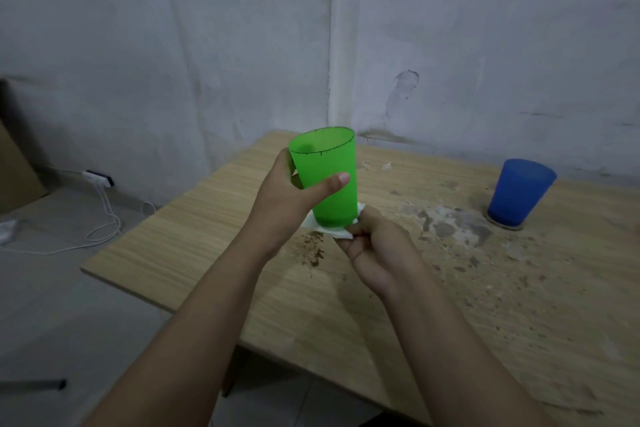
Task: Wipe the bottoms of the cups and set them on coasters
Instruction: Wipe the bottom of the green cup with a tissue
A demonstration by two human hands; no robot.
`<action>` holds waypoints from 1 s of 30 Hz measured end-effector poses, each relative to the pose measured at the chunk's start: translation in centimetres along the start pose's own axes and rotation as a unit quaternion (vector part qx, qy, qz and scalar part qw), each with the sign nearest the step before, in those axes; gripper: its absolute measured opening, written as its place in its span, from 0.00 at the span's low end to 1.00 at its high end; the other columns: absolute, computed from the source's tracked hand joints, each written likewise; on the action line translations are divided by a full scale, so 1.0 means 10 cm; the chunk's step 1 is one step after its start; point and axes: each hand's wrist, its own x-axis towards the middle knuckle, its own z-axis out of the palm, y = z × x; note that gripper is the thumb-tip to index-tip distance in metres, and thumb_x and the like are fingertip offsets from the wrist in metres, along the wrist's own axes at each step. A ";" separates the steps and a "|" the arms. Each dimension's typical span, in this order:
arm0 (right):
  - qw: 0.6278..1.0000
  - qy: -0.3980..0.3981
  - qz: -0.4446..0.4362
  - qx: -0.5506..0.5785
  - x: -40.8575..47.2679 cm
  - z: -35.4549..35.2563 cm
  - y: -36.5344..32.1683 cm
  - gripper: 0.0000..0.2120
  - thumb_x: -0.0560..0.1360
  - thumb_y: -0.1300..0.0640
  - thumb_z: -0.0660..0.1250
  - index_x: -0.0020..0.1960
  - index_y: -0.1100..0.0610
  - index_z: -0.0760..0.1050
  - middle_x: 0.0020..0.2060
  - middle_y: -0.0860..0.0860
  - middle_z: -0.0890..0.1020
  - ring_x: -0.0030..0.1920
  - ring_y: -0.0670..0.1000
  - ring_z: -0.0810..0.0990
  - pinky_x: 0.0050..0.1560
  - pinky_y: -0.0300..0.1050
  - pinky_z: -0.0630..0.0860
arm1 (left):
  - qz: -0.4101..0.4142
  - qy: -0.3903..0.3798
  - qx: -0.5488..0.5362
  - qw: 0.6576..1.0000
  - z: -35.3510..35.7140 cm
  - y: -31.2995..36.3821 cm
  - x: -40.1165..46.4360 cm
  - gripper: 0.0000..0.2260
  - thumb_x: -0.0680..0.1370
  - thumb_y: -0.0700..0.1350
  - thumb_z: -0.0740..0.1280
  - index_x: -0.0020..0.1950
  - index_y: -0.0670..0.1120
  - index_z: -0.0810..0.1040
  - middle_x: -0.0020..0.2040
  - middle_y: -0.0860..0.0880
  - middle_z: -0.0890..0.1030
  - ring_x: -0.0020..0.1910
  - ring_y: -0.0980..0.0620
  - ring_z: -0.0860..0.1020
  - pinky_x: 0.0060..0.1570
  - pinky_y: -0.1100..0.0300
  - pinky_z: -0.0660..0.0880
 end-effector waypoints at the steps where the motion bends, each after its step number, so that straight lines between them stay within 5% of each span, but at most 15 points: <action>1: 1.000 -0.003 -0.004 0.009 0.00 0.02 0.00 0.19 0.72 0.76 0.46 0.53 0.68 0.73 0.48 0.63 0.80 0.47 0.57 0.80 0.44 0.44 0.82 | 0.002 0.004 0.000 1.000 0.00 0.00 -0.01 0.29 0.65 0.51 0.77 0.64 0.49 0.72 0.57 0.53 0.81 0.55 0.57 0.80 0.49 0.65 0.77; 13: 0.999 -0.026 0.000 0.027 -0.08 -0.07 0.03 0.22 0.72 0.77 0.47 0.59 0.68 0.71 0.55 0.62 0.79 0.55 0.58 0.79 0.51 0.46 0.80 | 0.018 0.022 0.021 0.999 -0.10 0.04 0.08 0.28 0.66 0.50 0.78 0.63 0.50 0.72 0.57 0.53 0.81 0.55 0.57 0.79 0.52 0.60 0.78; 18: 0.999 0.024 -0.011 0.028 0.00 -0.03 0.03 0.21 0.72 0.77 0.47 0.59 0.68 0.71 0.56 0.64 0.78 0.53 0.59 0.80 0.53 0.48 0.78 | 0.023 0.024 0.021 0.999 -0.07 0.07 0.08 0.26 0.67 0.49 0.77 0.62 0.51 0.73 0.57 0.54 0.81 0.55 0.58 0.79 0.50 0.63 0.77; 22: 0.998 -0.028 -0.025 0.045 0.05 0.09 0.08 0.18 0.74 0.75 0.47 0.53 0.67 0.74 0.48 0.61 0.82 0.46 0.54 0.83 0.49 0.44 0.81 | 0.029 0.033 0.013 0.999 -0.02 0.04 0.05 0.26 0.66 0.48 0.78 0.61 0.50 0.72 0.56 0.52 0.81 0.55 0.56 0.80 0.49 0.63 0.78; 30: 0.997 -0.068 0.016 0.017 0.08 0.03 0.16 0.20 0.73 0.76 0.48 0.58 0.68 0.73 0.54 0.63 0.80 0.55 0.58 0.80 0.52 0.48 0.80 | 0.028 0.057 0.017 0.998 -0.16 -0.01 0.14 0.26 0.68 0.48 0.76 0.63 0.48 0.72 0.58 0.51 0.80 0.56 0.56 0.79 0.51 0.63 0.78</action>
